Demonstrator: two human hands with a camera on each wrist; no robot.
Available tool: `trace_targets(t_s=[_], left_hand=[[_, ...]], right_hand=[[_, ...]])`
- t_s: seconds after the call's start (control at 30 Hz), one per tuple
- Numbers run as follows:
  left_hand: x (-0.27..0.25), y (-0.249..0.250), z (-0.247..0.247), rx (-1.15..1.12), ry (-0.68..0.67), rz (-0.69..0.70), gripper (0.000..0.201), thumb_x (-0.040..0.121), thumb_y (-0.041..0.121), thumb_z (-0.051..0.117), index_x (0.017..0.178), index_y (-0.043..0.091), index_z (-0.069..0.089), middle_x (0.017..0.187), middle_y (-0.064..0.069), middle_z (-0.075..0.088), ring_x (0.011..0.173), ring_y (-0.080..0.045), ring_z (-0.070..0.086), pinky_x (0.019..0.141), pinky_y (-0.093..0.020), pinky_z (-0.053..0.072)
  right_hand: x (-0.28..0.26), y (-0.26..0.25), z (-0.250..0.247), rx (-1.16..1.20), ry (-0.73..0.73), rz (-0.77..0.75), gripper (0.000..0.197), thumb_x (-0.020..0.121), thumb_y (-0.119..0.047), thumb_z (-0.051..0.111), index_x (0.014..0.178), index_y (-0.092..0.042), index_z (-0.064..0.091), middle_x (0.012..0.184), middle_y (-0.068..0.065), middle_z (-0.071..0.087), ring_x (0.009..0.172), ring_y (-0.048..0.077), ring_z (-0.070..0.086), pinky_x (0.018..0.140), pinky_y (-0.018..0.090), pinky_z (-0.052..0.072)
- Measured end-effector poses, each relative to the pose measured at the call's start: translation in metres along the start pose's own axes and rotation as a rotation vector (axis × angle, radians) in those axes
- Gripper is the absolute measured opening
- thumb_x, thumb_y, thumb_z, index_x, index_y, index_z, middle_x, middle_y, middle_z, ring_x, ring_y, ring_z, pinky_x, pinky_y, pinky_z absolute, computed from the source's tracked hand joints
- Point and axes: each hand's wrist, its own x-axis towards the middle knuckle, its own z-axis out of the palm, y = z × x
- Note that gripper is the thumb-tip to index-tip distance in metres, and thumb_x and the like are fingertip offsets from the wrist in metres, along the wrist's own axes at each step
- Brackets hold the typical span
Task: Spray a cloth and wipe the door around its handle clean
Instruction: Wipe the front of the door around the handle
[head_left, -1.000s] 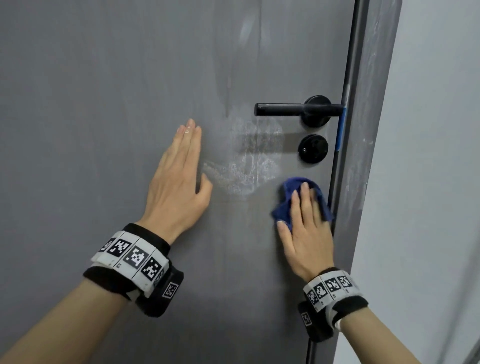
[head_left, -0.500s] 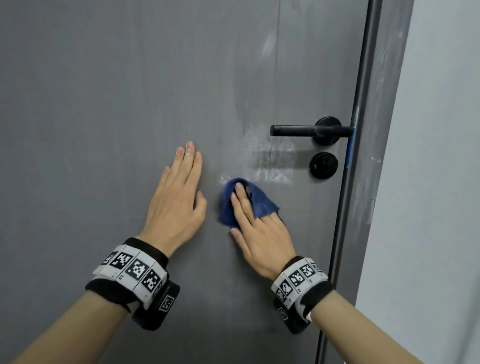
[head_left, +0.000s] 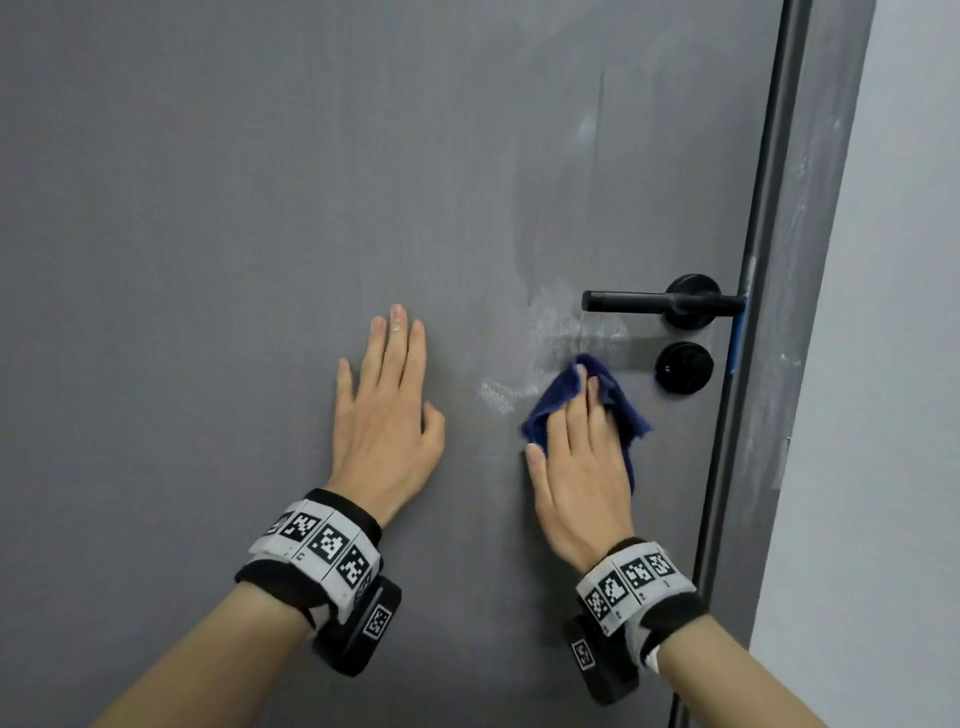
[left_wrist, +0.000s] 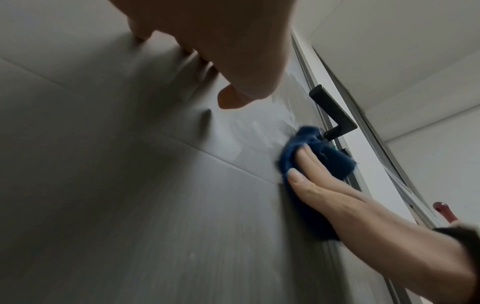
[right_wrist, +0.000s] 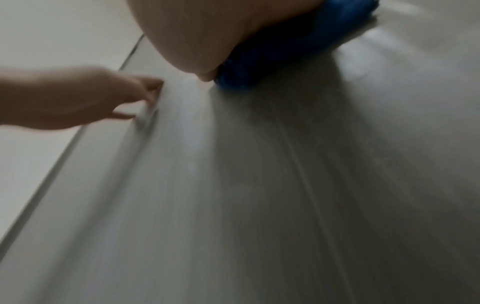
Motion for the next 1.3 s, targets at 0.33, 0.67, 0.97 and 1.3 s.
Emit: trace_targets(t_s=[0.33,0.67,0.97,1.3], left_hand=[[0.001,-0.009,-0.016,0.124,-0.057,0.042,0.081,0.085,0.022,0.05,0.158,0.02,0.015,0.168,0.0,-0.001,0.154,-0.016,0.004,0.111,-0.068,0.023],[0.054,0.003,-0.046,0.108,-0.052,0.026,0.082,0.09,0.029,0.043,0.158,0.029,-0.004,0.165,0.002,-0.021,0.152,-0.015,-0.016,0.118,-0.062,0.015],[0.053,-0.004,-0.053,0.117,-0.085,0.058,0.082,0.09,0.025,0.043,0.158,0.032,-0.002,0.165,0.005,-0.02,0.152,-0.013,-0.015,0.119,-0.059,0.011],[0.04,-0.018,-0.045,0.07,-0.031,0.129,0.08,0.084,0.017,0.048,0.158,0.023,0.018,0.167,0.002,-0.005,0.154,-0.016,-0.004,0.118,-0.057,0.022]], right_hand=[[0.029,0.023,-0.03,-0.12,-0.021,-0.207,0.066,0.105,-0.04,0.034,0.161,-0.011,0.015,0.171,0.005,0.003,0.153,0.024,0.024,0.118,0.036,0.032],[0.072,-0.037,-0.025,0.097,0.113,0.119,0.066,0.101,-0.037,0.034,0.153,0.002,0.022,0.164,0.026,0.019,0.152,0.043,0.018,0.123,0.048,0.012],[0.083,0.019,-0.049,-0.021,0.094,-0.175,0.069,0.103,-0.045,0.028,0.162,-0.015,0.009,0.17,0.001,-0.004,0.146,0.022,0.039,0.112,0.038,0.041],[0.066,-0.023,-0.025,-0.061,0.033,-0.31,0.068,0.104,-0.042,0.034,0.16,-0.009,0.017,0.17,0.006,-0.001,0.156,0.026,0.016,0.121,0.043,0.025]])
